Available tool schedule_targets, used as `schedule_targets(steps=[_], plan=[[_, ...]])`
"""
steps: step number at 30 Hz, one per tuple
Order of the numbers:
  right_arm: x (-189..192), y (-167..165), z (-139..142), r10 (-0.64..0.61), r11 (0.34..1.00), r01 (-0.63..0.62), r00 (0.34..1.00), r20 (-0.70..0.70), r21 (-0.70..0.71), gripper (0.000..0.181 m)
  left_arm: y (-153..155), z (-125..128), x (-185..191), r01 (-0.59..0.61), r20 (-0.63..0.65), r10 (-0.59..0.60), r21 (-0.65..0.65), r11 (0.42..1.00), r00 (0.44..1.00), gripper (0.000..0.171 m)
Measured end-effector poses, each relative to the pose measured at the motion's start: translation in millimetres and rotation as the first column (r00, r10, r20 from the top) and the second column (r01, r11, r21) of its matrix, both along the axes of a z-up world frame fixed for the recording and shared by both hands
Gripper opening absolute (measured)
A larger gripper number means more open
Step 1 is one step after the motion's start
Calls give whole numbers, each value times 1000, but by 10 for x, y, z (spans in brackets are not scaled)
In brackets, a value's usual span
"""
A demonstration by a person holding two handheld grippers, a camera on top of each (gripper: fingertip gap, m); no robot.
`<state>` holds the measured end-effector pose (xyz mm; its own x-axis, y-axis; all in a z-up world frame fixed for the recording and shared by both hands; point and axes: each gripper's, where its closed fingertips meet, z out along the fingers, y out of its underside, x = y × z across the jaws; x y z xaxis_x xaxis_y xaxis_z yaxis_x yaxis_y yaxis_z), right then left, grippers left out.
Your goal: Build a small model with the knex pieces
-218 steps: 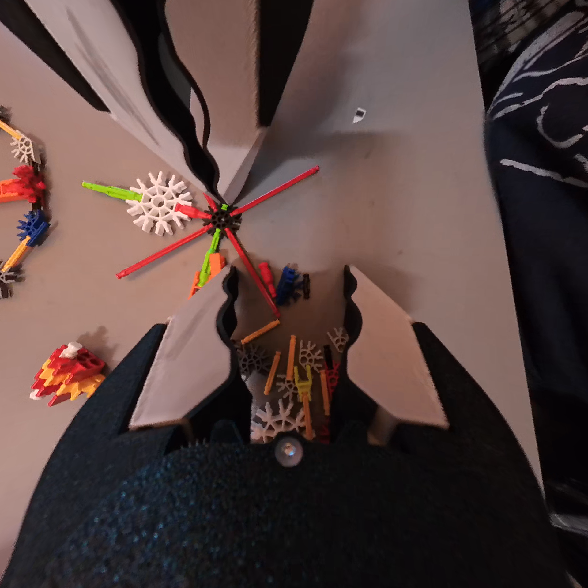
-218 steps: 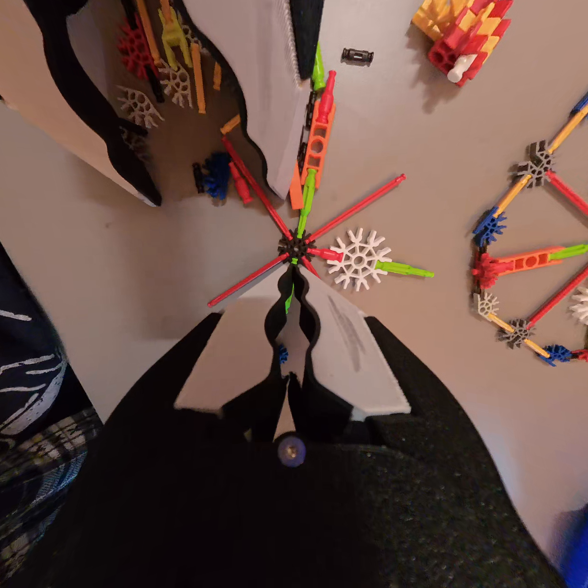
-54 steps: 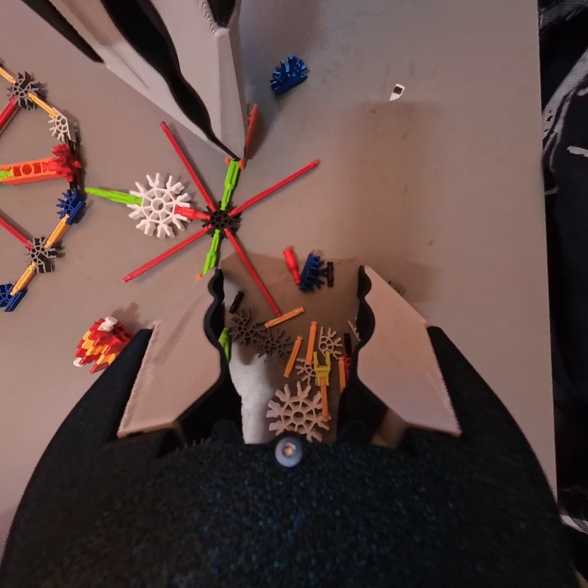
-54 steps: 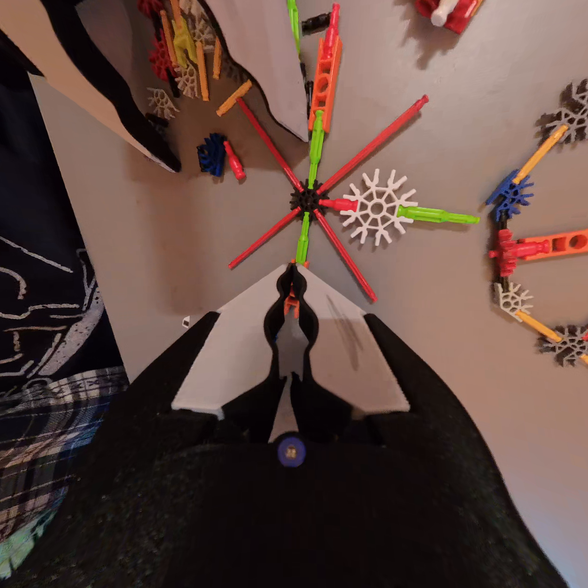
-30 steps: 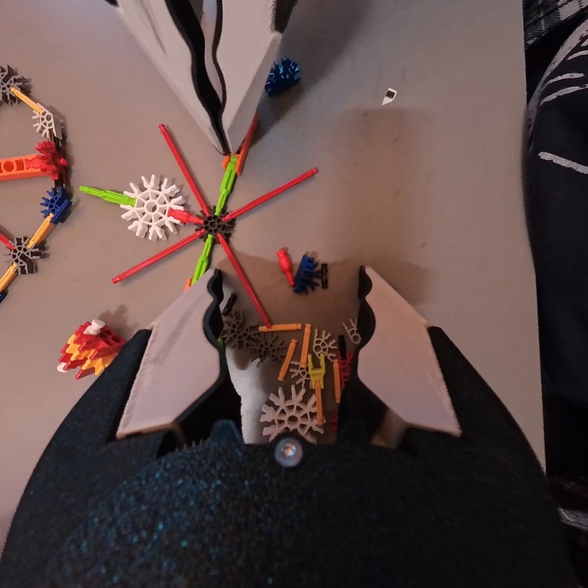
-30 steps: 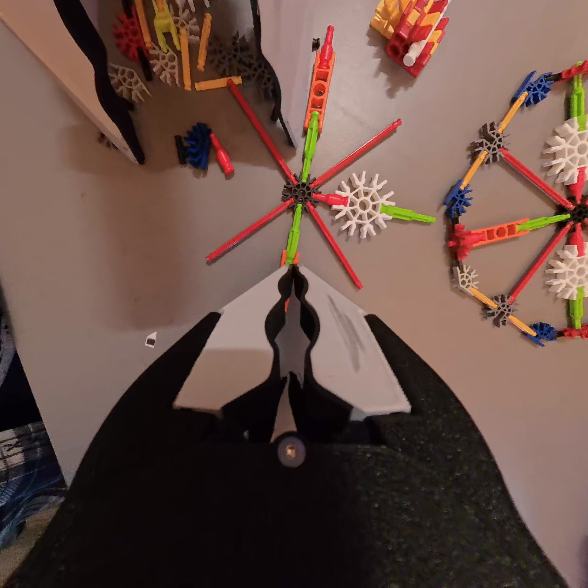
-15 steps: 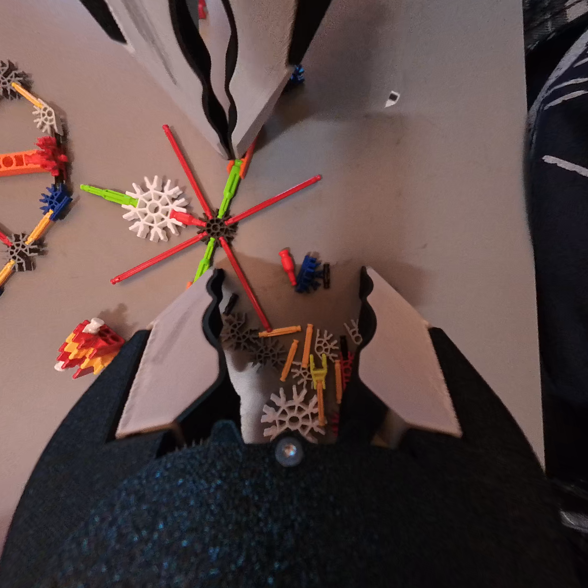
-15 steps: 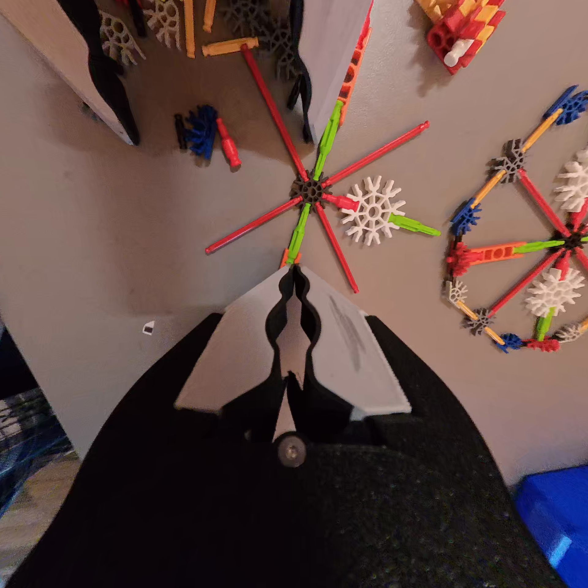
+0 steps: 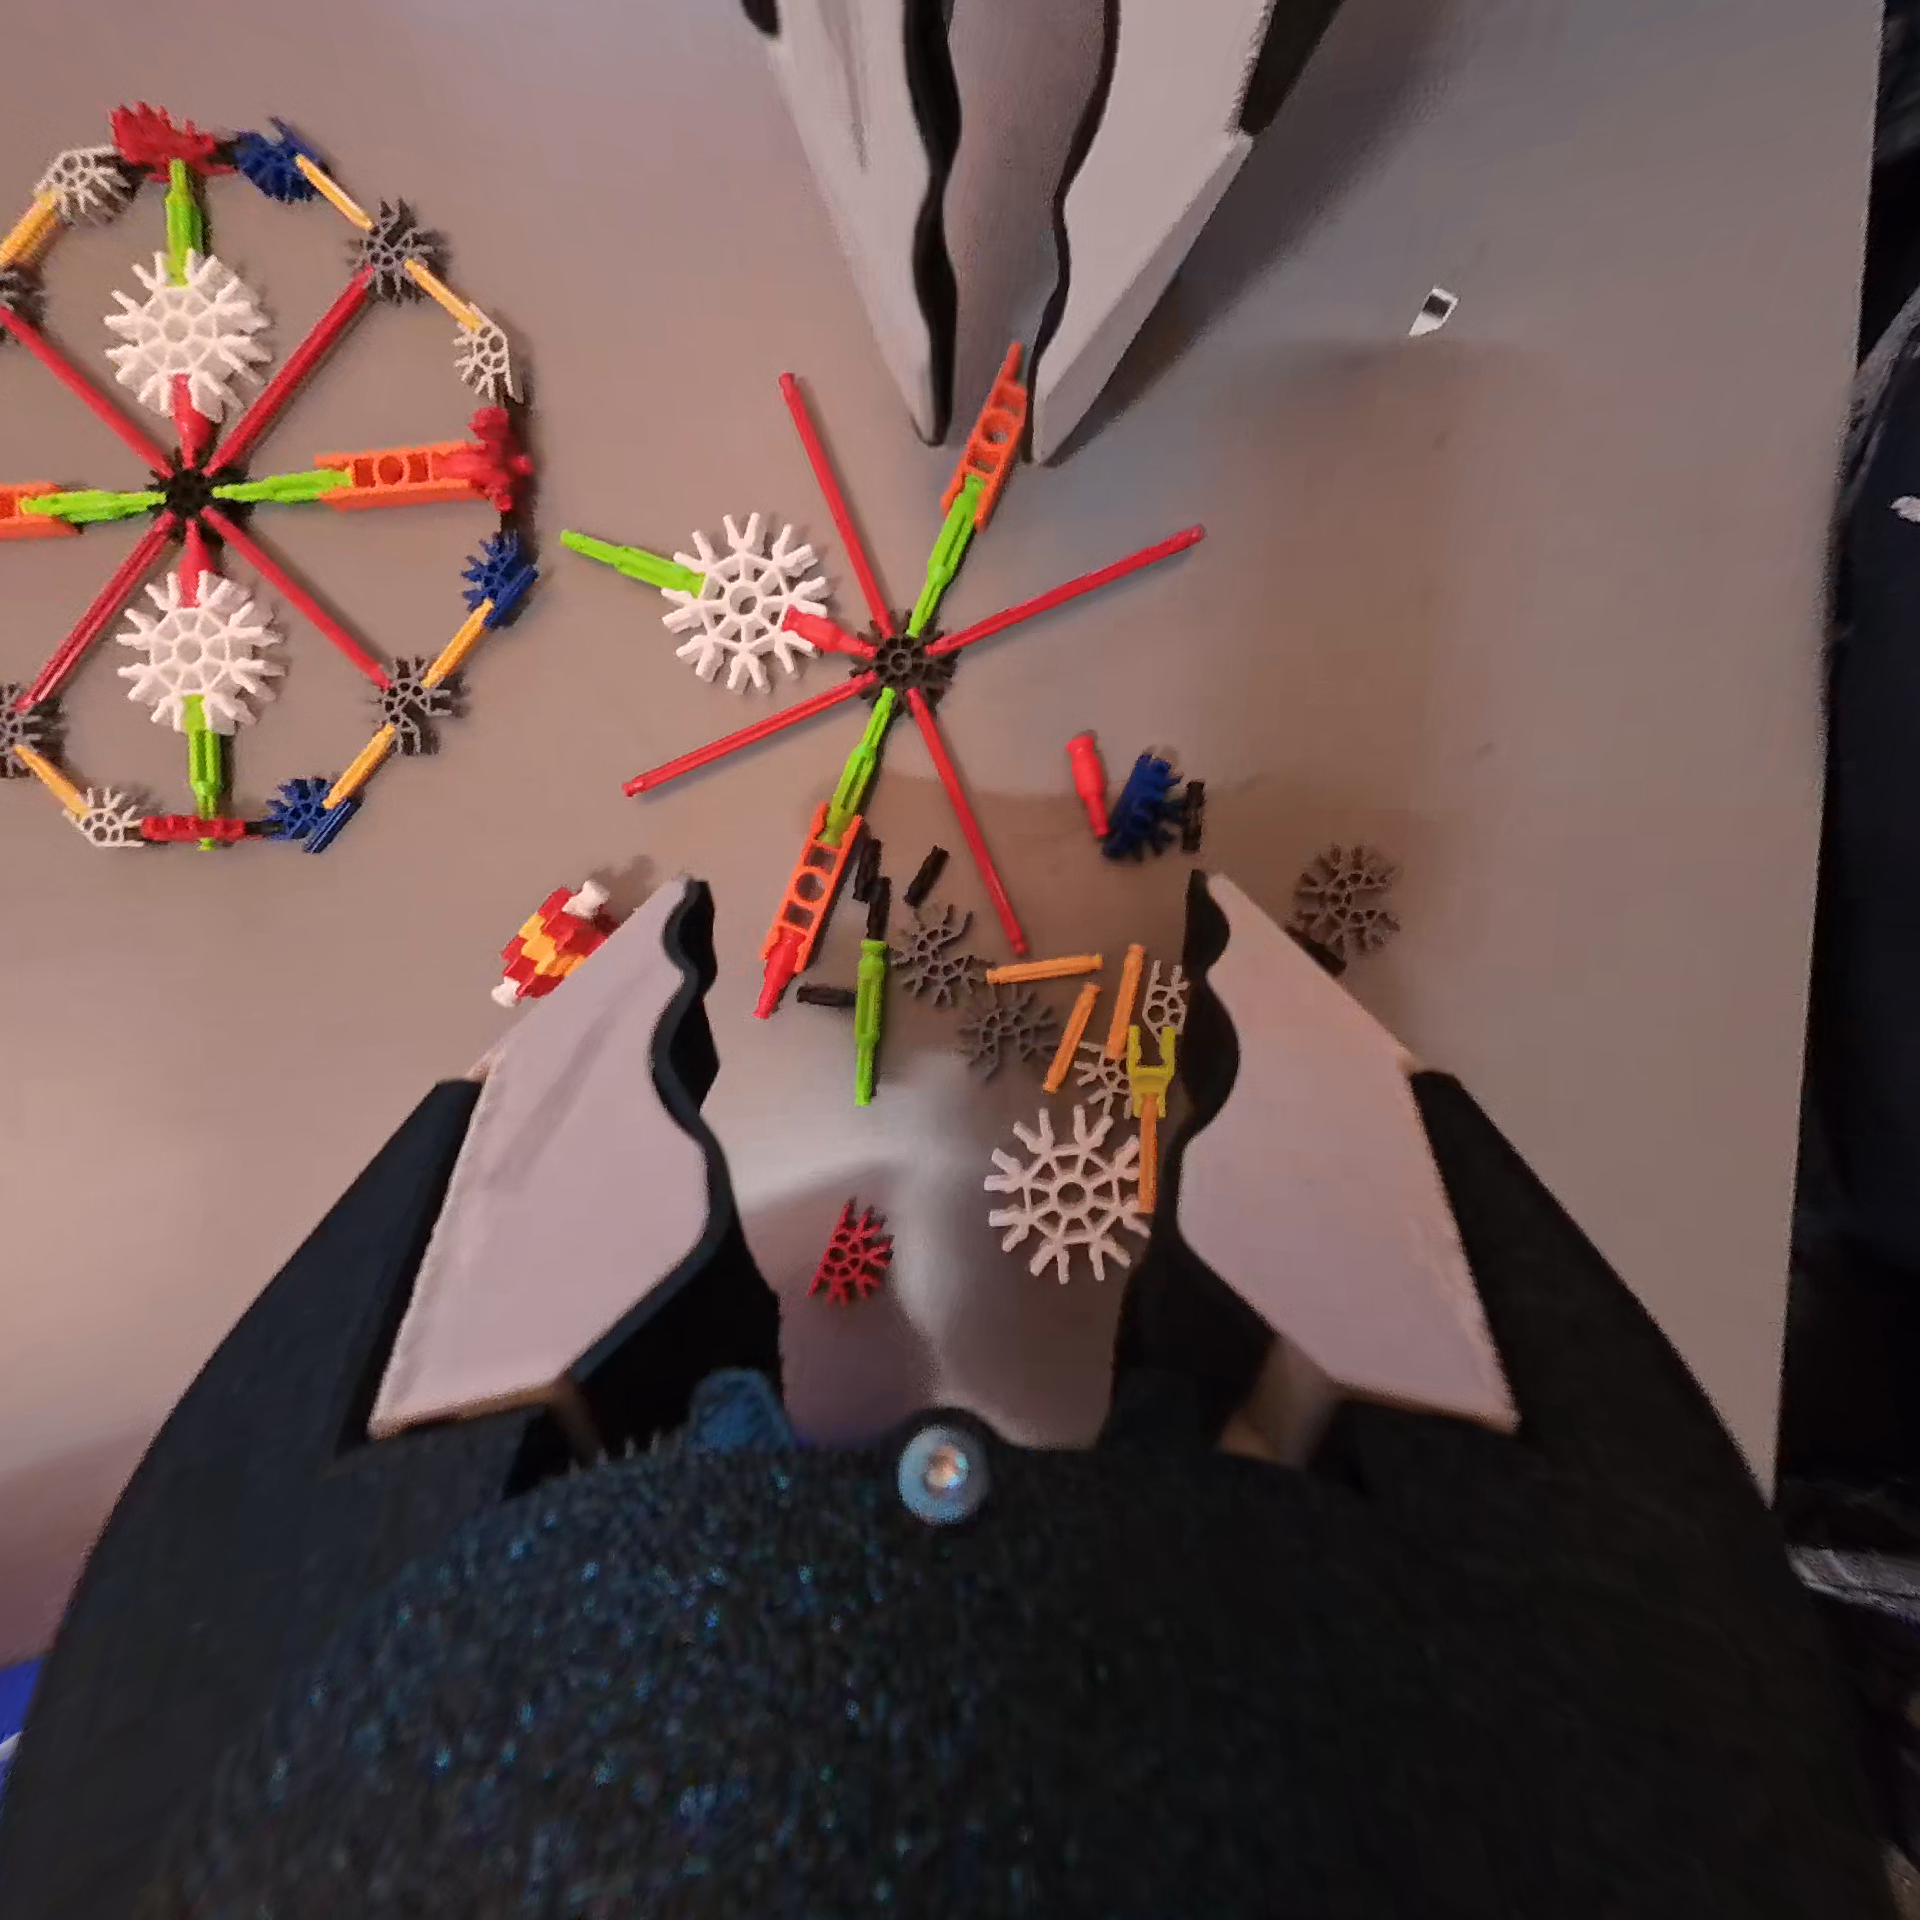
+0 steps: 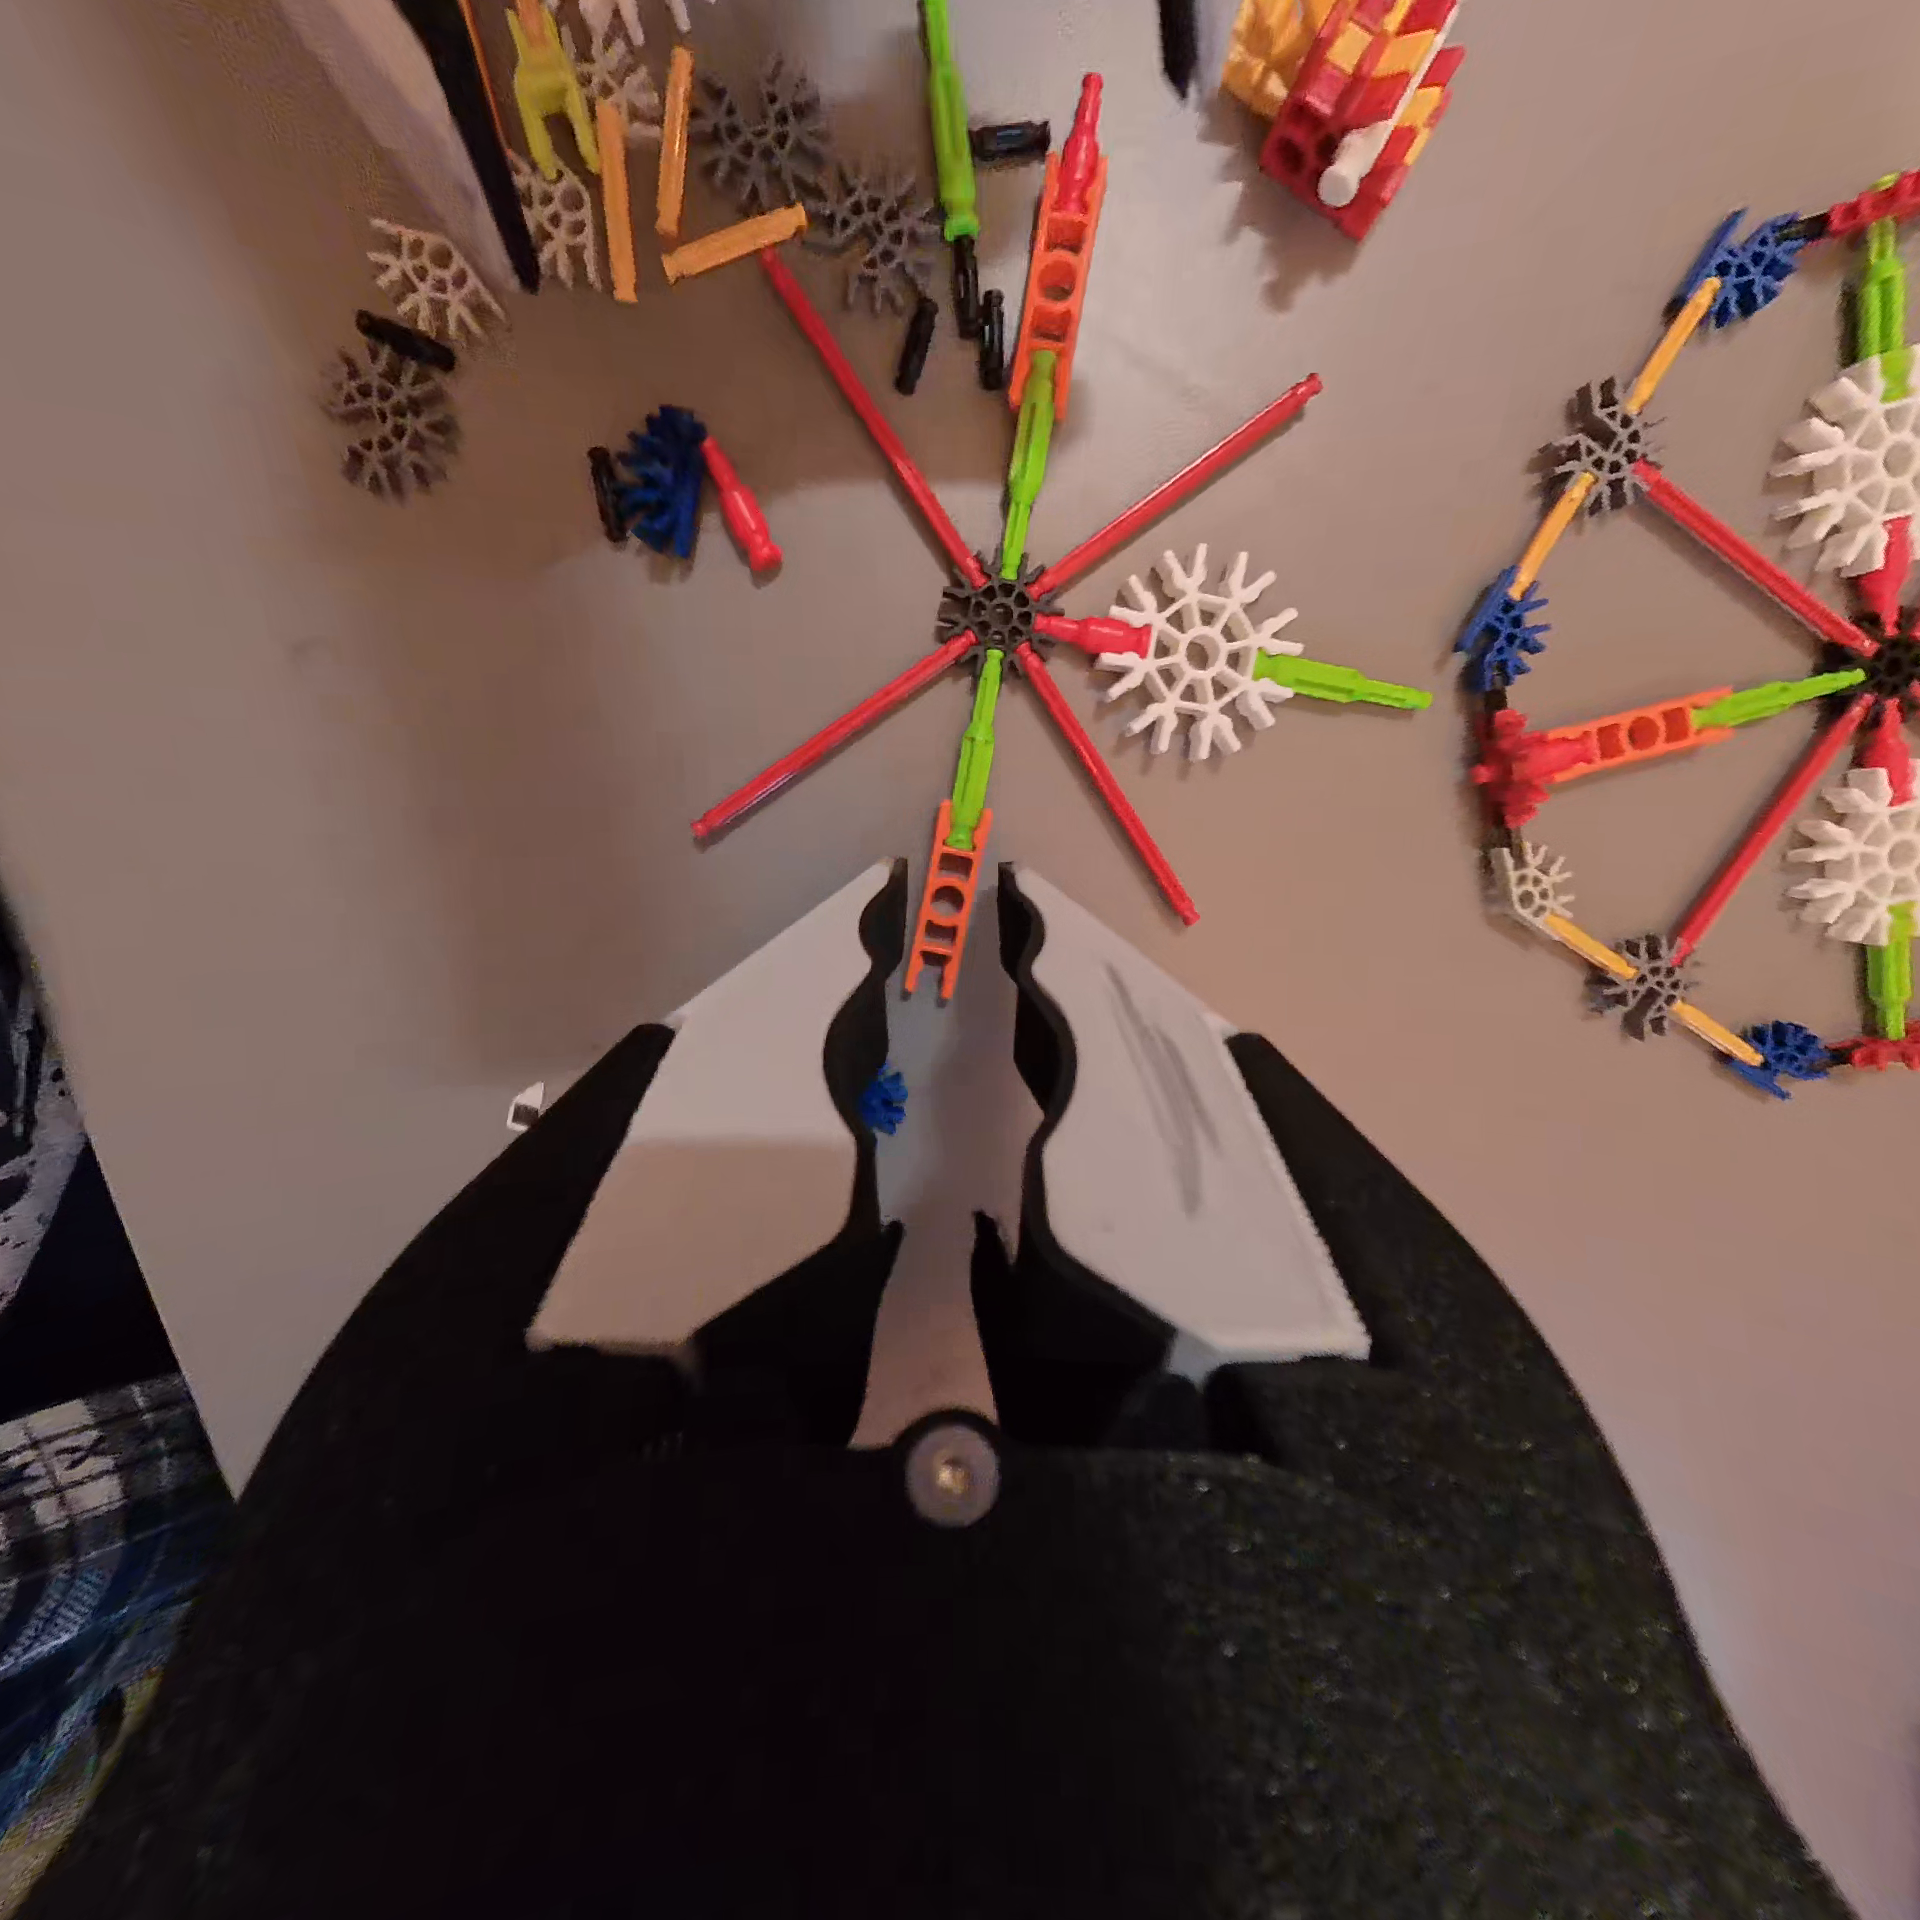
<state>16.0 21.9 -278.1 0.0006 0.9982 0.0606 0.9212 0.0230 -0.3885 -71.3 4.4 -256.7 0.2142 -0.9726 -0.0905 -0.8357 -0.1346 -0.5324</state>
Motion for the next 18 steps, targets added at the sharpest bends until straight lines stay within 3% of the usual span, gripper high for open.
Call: schedule_targets(steps=[6,18], plan=[[39,73,-78,-15,997,12,999,29,76,9,-63,-94,2,28,-32,-28,-7,1000,999,90],[85,95,-77,-19,996,19,1000,7,83,9,-160,-278,135,58,-45,-59,-8,998,997,92]])
